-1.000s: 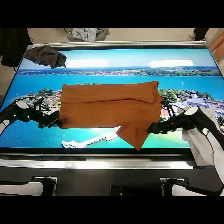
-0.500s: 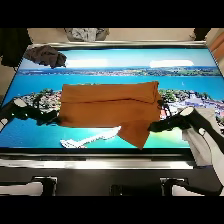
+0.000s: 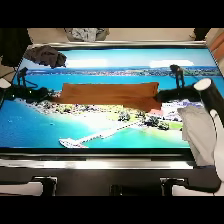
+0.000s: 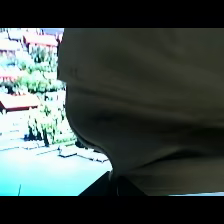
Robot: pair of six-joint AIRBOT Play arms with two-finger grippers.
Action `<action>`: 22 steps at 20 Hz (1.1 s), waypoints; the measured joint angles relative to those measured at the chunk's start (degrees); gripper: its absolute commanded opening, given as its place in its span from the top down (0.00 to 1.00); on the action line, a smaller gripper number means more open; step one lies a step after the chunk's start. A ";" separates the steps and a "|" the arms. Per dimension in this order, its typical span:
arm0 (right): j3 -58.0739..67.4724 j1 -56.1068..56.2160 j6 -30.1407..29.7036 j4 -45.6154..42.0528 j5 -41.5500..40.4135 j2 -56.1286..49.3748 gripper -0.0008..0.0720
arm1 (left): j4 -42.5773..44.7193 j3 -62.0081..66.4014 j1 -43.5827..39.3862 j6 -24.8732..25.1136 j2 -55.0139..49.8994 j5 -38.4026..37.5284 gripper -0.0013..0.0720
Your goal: Fold the shirts.
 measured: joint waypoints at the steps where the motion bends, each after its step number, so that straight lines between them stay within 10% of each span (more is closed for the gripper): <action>1: 4.13 0.13 0.63 0.02 -0.46 -3.15 0.93 | -0.57 2.78 0.00 -0.42 -2.21 -0.02 0.96; 11: 26.03 1.51 7.08 1.44 -5.01 -27.54 0.90 | -7.69 23.47 -0.37 -4.48 -25.55 1.73 0.94; 12: 26.38 1.57 7.26 1.51 -5.18 -28.44 0.71 | -8.00 23.89 -0.52 -4.59 -26.60 2.47 0.75; 14: 26.82 1.66 7.39 2.01 -5.57 -29.51 0.20 | -8.96 24.44 -1.01 -4.66 -27.85 4.28 0.02; 16: 27.08 1.51 7.10 4.09 -5.33 -29.29 0.01 | -10.91 25.09 -1.29 -4.85 -28.30 5.33 0.02; 22: 27.32 -6.69 7.56 -0.13 1.90 -24.35 0.01 | -13.70 29.24 1.20 -4.83 -24.06 2.71 0.02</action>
